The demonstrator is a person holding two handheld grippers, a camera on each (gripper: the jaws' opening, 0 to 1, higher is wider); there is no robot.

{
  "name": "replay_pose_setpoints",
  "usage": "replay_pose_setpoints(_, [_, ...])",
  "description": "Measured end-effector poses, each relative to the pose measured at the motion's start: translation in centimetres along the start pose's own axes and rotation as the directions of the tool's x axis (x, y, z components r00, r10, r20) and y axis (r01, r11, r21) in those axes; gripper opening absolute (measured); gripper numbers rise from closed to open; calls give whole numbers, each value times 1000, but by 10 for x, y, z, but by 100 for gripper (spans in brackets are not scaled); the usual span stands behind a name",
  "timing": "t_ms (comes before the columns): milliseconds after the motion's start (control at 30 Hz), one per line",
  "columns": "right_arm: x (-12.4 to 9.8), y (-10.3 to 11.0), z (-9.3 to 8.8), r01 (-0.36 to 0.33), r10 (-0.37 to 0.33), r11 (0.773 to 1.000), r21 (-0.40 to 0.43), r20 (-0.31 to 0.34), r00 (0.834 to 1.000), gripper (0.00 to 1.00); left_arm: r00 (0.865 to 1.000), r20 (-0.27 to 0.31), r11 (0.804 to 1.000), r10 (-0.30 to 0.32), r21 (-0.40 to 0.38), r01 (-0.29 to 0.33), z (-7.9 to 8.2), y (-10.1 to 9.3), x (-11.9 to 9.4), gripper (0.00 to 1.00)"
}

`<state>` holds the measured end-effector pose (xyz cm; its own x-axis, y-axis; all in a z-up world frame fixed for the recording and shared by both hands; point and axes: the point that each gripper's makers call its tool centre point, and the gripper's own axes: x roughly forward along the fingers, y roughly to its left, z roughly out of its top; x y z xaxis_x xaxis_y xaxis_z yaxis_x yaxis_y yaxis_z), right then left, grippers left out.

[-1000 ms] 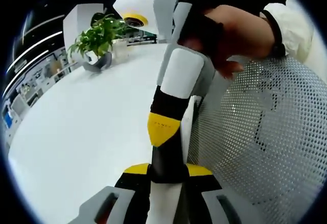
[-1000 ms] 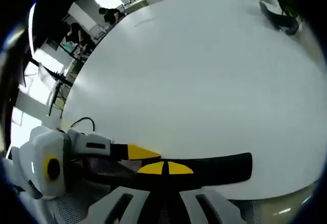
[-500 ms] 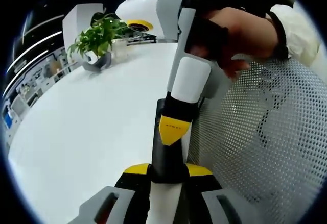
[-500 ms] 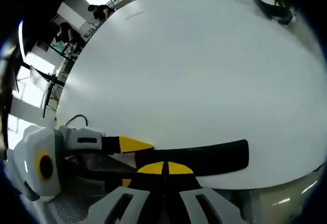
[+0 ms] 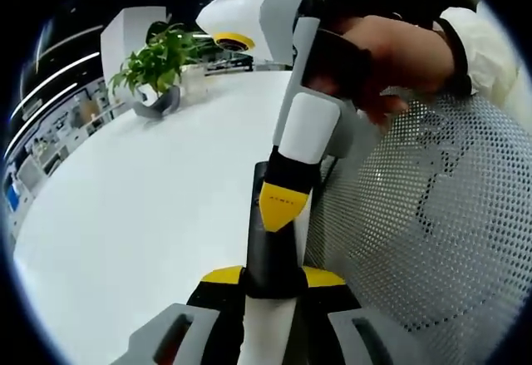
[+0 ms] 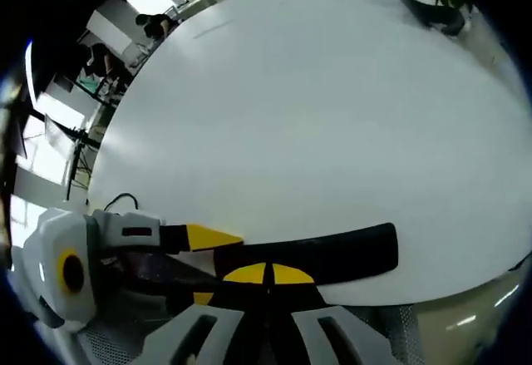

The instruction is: Press the specified remote control buttons in sequence, fully releasing each button before pressing the next.

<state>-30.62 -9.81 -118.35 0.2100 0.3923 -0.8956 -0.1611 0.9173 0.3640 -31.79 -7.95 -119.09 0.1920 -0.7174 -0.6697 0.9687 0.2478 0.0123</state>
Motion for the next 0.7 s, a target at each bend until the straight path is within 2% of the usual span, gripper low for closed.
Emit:
replay_pose_setpoints(233, [1,-1,2,11,-11,1000,-14,-2,1000,0,1000,-5,1000,-4,6,4,0,0,-1,24])
replay_pose_setpoints(267, [2,-2,5,14,-14,1000,-15,17,1000,0,1000,-5,1000,-5,7,5,0,0,0,25])
replay_pose_setpoints(467, [1,-2,3,-5,5,1000,0,14,1000,0,1000,-13,1000,-6,5,6,1,0,0,25])
replay_pose_setpoints(533, [0,-1,3,-41,40,998,52,17,999,0,1000,-10,1000,-7,6,7,0,0,0,25])
replay_pose_setpoints(600, [-3,-2,6,-71,66,991,116,43,997,0,1000,-9,1000,-9,5,9,1,0,0,25])
replay_pose_setpoints(700, [-14,1,25,-91,79,993,72,160,984,0,1000,-7,1000,-14,7,14,0,0,0,25])
